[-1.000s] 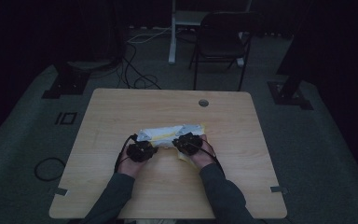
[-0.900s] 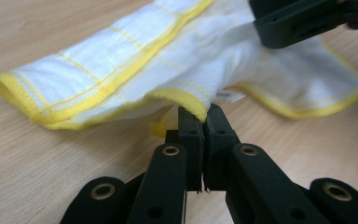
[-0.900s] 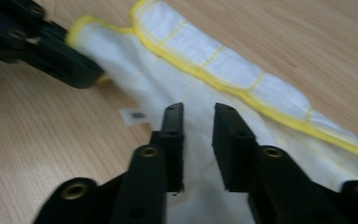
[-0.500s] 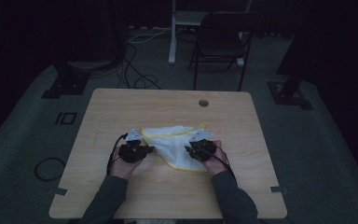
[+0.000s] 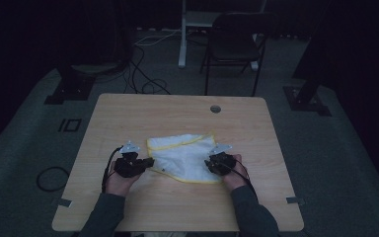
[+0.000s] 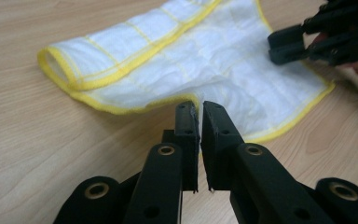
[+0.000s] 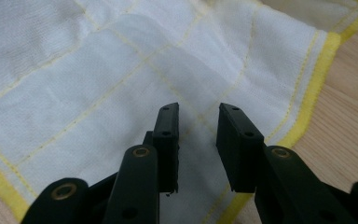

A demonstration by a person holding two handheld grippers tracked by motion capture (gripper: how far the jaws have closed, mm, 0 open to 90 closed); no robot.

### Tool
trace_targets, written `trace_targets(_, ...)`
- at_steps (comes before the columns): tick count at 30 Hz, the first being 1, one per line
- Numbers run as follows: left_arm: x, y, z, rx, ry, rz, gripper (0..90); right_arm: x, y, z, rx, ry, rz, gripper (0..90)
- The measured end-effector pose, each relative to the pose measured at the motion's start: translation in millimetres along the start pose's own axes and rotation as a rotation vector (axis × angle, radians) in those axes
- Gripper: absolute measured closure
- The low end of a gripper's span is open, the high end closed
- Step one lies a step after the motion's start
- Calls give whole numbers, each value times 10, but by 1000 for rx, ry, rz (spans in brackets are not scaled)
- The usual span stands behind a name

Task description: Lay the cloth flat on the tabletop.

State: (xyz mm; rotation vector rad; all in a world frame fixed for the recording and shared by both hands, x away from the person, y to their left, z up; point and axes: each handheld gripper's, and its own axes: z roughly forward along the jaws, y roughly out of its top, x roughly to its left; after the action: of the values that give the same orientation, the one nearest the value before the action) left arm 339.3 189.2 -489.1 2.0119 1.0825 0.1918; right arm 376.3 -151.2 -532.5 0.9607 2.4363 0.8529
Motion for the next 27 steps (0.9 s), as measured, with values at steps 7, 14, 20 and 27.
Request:
trace_targets(7, 68, -85, 160, 51, 39, -18, 822, -14, -9, 3, -5, 4, 12, 693)
trace_targets(14, 135, -205, 284, 110, 69, -30, 849, -21, -29, -5, -10, 2, 14, 699)
trace_targets(20, 91, -265, 222, 126, 86, -20, 839, -2, -70, -38, -14, -1, 24, 700)
trace_targets(27, -8, -334, 145, 126, 118, 9, 860, 25, -148, -94, -26, 3, 42, 696)
